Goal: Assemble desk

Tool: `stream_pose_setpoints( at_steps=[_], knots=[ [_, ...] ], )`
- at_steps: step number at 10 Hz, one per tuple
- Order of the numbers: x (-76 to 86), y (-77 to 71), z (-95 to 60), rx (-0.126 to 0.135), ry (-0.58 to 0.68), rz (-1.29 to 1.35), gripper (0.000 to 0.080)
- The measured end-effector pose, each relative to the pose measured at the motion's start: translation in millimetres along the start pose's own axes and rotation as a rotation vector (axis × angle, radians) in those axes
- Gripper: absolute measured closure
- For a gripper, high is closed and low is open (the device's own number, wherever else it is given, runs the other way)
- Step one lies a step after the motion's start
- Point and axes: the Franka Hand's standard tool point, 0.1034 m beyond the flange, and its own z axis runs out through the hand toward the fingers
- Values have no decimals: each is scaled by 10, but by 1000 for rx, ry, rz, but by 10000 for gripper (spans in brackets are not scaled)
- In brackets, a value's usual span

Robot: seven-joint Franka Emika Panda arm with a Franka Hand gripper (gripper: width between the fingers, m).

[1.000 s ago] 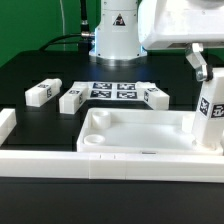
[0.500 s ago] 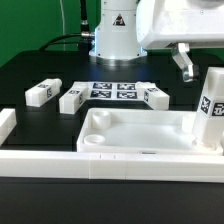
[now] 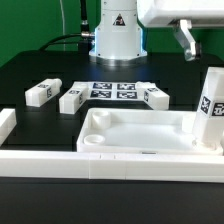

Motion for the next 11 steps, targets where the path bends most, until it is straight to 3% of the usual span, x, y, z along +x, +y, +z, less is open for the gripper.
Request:
stream_pose_setpoints(
  at_steps=[3, 4, 5, 6, 7, 10, 11],
  knots=[
    [-25, -32, 36, 12, -37, 0, 151],
    [-100, -98, 87, 22, -73, 31, 151],
    [-183, -191, 109, 52, -196, 53, 151],
    [-141, -213, 84, 76, -295, 55, 151],
    [-78, -202, 105, 80, -313, 59, 151],
    [-216, -237, 131, 112, -503, 57, 151],
    [-164, -223, 152, 108, -476, 57, 151]
  ],
)
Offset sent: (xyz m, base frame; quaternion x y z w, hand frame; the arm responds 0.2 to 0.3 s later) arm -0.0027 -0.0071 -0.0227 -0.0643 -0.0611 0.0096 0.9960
